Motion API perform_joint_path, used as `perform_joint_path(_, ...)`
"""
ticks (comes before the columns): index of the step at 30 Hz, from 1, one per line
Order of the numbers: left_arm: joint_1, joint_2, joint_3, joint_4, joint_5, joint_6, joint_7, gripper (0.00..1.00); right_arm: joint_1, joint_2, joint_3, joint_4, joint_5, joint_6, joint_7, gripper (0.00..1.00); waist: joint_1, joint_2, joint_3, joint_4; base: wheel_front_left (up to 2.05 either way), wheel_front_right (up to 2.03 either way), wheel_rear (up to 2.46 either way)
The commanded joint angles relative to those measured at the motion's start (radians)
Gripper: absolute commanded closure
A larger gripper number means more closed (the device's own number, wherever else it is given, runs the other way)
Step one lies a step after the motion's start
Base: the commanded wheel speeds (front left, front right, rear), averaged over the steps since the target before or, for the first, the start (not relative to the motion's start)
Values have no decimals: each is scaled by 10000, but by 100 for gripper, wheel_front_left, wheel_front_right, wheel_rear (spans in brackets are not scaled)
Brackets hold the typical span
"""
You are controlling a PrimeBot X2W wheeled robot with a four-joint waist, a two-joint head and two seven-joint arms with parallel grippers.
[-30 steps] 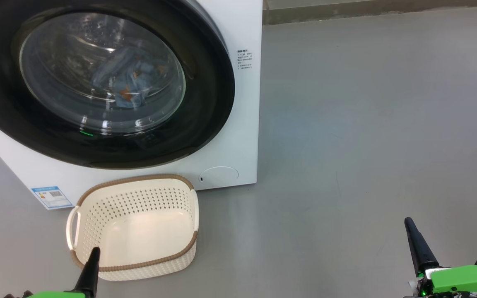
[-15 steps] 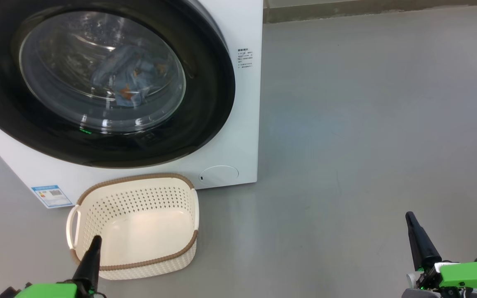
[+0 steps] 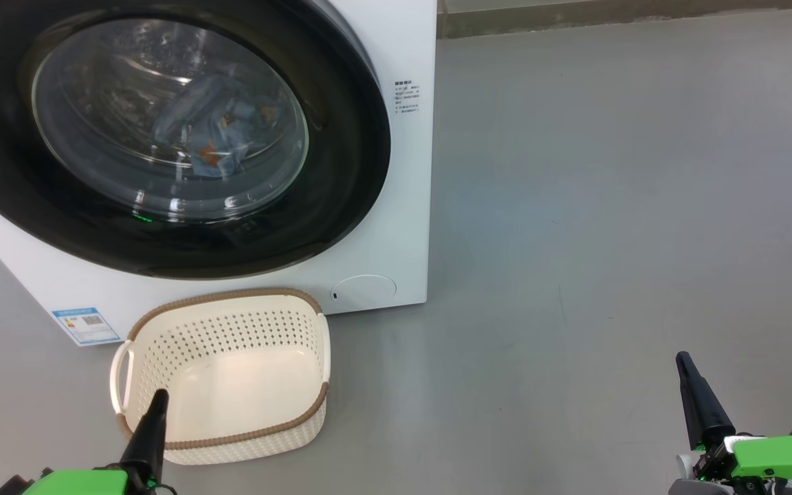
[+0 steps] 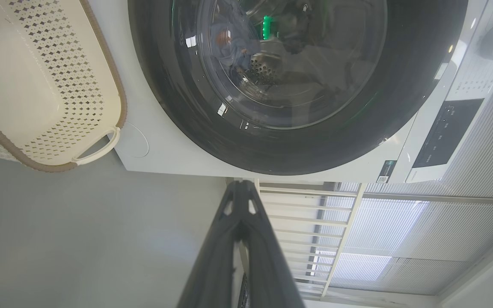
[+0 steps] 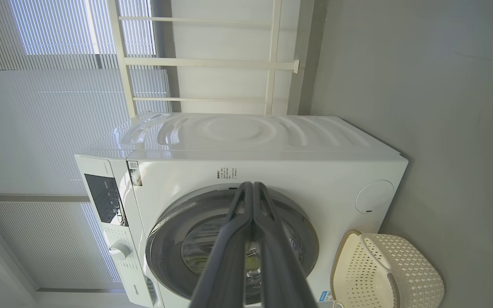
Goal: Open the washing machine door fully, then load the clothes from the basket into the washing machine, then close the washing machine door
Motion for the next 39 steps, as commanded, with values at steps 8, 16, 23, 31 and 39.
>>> perform_joint_path(8, -406, 260, 348, -259, -84, -71, 61, 100, -396, -13, 242, -252, 53, 16, 69, 100, 0, 0, 0, 0, 0, 0, 0)
perform_joint_path(16, -406, 260, 348, -259, -84, -71, 61, 100, -396, -11, 239, -252, 50, 16, 71, 100, 0, 0, 0, 0, 0, 0, 0)
perform_joint_path(23, -406, 260, 348, -259, -84, -71, 61, 100, -396, -9, 237, -252, 48, 16, 73, 100, 0, 0, 0, 0, 0, 0, 0)
perform_joint_path(31, -406, 260, 348, -259, -84, -71, 61, 100, -397, -8, 235, -252, 47, 16, 75, 100, 0, 0, 0, 0, 0, 0, 0)
perform_joint_path(39, -406, 260, 348, -260, -84, -71, 61, 100, -397, -7, 233, -252, 45, 16, 76, 100, 0, 0, 0, 0, 0, 0, 0)
